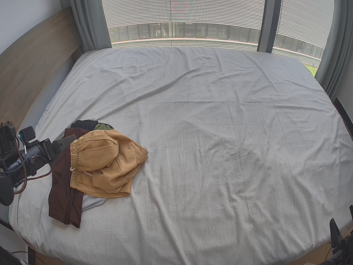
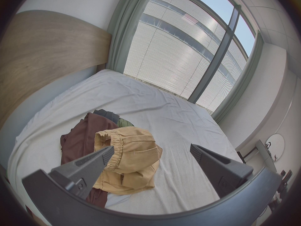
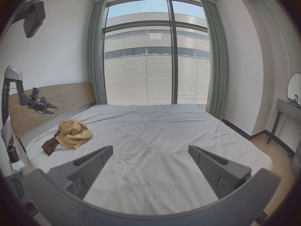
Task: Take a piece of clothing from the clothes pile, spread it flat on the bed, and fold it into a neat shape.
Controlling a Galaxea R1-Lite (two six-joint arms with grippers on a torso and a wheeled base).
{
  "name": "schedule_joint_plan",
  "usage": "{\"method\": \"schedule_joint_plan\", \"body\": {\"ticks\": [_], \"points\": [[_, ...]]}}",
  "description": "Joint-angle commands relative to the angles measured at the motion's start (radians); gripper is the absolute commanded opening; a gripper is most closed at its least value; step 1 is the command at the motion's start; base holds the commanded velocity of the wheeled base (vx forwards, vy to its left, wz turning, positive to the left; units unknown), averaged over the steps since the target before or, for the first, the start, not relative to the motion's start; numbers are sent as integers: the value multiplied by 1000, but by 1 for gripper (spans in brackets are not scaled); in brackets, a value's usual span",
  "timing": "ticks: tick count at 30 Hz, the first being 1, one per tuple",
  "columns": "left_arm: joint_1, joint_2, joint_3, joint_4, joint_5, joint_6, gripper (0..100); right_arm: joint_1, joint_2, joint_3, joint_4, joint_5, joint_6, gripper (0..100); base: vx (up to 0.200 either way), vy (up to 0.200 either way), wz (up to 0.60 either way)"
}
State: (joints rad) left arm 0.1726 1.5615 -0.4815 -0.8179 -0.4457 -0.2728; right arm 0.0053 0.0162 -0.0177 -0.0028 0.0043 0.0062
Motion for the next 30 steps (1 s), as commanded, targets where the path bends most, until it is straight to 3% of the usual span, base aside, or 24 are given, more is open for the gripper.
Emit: {"method": "schedule_joint_plan", "body": {"ticks": [1,10,18,22,30], "points": [[10,60,3,-12,-5,-13,100,1,-16,18,0,0,0,100,0,0,0],[10,140,-5,-17,-7,-31,100,1,-16,18,0,0,-2,100,0,0,0],[8,236,-12,-112,-7,-68,100,1,-16,18,0,2,-3,100,0,0,0],[12,333,-60,-185,-1,-85,100,1,-16,18,0,2,-3,100,0,0,0],[12,397,-124,-201,4,-86,100,1,-16,18,0,2,-3,100,0,0,0]]}}
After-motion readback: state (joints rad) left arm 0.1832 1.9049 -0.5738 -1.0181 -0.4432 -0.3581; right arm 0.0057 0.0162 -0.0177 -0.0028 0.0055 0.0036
